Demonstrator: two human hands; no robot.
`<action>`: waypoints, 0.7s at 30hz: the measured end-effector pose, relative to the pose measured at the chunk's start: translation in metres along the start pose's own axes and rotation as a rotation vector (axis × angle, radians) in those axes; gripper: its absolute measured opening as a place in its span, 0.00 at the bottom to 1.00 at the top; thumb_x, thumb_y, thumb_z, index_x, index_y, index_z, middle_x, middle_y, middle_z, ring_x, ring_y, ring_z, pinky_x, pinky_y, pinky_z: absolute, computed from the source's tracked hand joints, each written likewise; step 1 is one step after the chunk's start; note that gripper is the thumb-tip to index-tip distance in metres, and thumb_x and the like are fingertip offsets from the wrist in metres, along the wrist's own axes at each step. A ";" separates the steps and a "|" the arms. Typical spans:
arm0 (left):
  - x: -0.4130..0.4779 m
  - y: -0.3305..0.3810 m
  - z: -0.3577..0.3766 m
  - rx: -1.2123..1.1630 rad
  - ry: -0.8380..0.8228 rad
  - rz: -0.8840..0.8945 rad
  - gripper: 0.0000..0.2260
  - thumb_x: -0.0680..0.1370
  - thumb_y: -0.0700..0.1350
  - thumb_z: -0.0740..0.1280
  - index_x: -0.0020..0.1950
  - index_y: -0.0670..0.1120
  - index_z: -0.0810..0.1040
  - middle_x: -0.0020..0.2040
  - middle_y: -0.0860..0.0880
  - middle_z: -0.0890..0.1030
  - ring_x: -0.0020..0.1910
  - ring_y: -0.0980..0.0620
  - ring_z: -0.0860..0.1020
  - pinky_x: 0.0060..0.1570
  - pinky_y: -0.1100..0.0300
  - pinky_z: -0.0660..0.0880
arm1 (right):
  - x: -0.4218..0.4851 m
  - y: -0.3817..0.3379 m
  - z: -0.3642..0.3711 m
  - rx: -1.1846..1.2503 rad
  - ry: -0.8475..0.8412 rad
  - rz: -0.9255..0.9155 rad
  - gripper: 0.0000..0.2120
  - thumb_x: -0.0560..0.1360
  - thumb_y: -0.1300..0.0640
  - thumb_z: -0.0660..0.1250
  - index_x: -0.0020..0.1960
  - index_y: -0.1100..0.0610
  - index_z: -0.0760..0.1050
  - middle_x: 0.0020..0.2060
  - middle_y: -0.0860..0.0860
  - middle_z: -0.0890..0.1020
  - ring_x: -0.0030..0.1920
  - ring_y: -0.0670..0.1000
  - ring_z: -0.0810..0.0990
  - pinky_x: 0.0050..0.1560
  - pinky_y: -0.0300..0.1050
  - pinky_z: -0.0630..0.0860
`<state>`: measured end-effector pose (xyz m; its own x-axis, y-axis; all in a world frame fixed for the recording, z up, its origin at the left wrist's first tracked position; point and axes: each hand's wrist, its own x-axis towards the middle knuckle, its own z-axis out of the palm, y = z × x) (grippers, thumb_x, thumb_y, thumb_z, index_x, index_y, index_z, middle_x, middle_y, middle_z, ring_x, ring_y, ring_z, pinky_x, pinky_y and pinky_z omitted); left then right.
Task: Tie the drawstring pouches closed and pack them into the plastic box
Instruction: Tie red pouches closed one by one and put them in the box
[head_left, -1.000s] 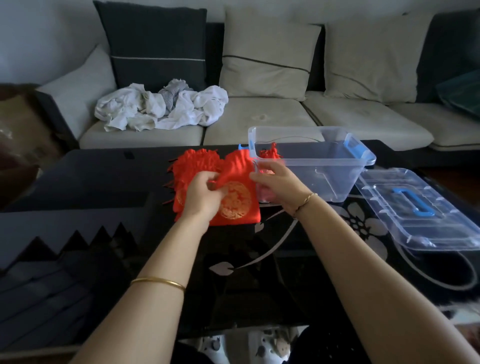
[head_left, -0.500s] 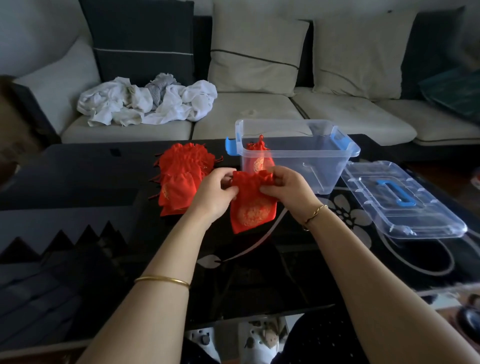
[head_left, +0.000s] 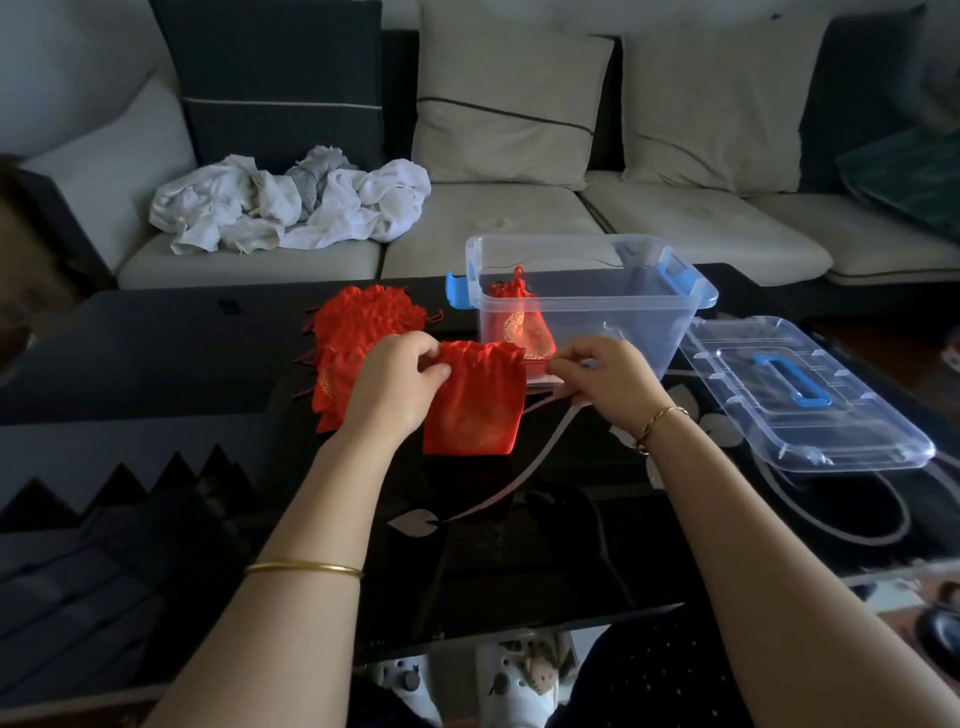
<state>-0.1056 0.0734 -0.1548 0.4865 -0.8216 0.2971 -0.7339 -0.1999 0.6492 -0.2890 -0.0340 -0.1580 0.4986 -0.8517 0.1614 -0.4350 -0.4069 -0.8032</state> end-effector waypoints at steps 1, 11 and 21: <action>0.000 0.000 -0.002 0.027 0.000 0.011 0.10 0.77 0.42 0.67 0.57 0.41 0.78 0.54 0.45 0.78 0.50 0.51 0.76 0.47 0.61 0.69 | 0.000 0.000 -0.002 0.009 0.000 0.007 0.04 0.75 0.58 0.66 0.45 0.58 0.78 0.42 0.55 0.83 0.41 0.53 0.83 0.47 0.49 0.81; -0.006 -0.003 -0.022 0.116 0.009 -0.022 0.06 0.79 0.42 0.64 0.48 0.45 0.80 0.34 0.52 0.77 0.34 0.49 0.79 0.35 0.58 0.73 | -0.006 0.000 -0.016 0.240 0.018 0.147 0.10 0.74 0.53 0.68 0.37 0.59 0.78 0.30 0.52 0.80 0.26 0.44 0.77 0.30 0.34 0.77; -0.002 -0.013 -0.022 -0.052 0.029 -0.166 0.13 0.80 0.45 0.62 0.39 0.41 0.79 0.36 0.46 0.78 0.36 0.46 0.75 0.43 0.52 0.72 | -0.005 0.005 -0.018 0.616 -0.059 0.430 0.13 0.78 0.52 0.62 0.39 0.58 0.78 0.28 0.50 0.78 0.28 0.46 0.75 0.33 0.38 0.76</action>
<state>-0.0867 0.0890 -0.1480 0.6130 -0.7638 0.2023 -0.6171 -0.3029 0.7262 -0.3067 -0.0381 -0.1529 0.4264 -0.8676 -0.2560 -0.1112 0.2306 -0.9667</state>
